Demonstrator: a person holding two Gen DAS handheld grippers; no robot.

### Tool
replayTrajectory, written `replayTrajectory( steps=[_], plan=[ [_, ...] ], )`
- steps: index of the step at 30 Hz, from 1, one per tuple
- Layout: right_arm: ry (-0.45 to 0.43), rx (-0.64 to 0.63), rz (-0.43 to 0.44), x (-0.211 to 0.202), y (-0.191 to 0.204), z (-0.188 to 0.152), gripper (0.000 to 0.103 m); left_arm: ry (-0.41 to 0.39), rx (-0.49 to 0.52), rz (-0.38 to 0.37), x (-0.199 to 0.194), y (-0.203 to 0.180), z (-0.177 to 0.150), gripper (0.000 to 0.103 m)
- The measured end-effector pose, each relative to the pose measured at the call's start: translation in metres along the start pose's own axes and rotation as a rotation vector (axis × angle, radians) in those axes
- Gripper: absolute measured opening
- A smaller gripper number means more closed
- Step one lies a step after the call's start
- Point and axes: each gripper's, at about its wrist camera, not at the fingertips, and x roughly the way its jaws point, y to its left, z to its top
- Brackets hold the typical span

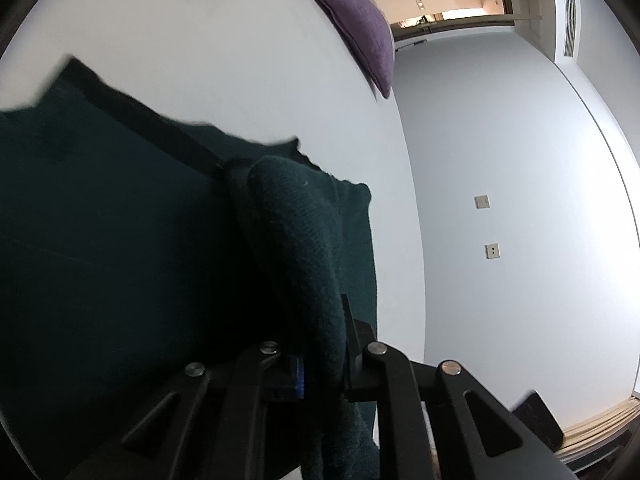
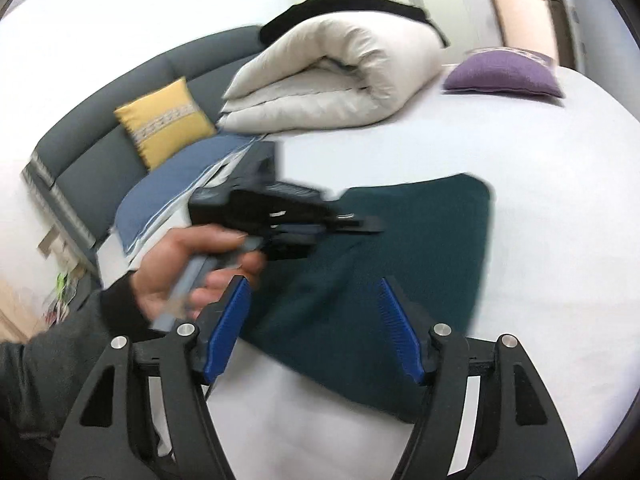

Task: Fold small clothes

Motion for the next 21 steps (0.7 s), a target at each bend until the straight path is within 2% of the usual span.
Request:
replayTrajectory(
  steps=[2,5,12,15,18,21],
  plan=[
    [0.040,-0.007,-0.034,0.019,-0.010,0.001,0.064,-0.011,0.006,0.010,-0.011,0.001,0.001,0.013],
    [0.094,-0.057,-0.068,0.050,-0.001,-0.002,0.063,-0.024,0.018,0.037,-0.027,-0.001,0.003,0.013],
    [0.183,-0.226,-0.032,0.105,0.051,-0.018,0.062,-0.056,-0.015,0.082,-0.058,0.015,0.015,0.013],
    [0.208,-0.259,-0.023,0.117,0.062,-0.025,0.062,-0.043,-0.022,0.092,-0.055,0.020,0.016,0.013],
    [0.237,-0.279,-0.039,0.132,0.059,-0.027,0.062,-0.030,-0.028,0.136,-0.036,0.024,0.022,0.014],
    [0.258,-0.238,-0.021,0.139,0.053,-0.033,0.062,-0.054,-0.087,0.104,-0.032,0.041,0.022,0.017]
  ],
)
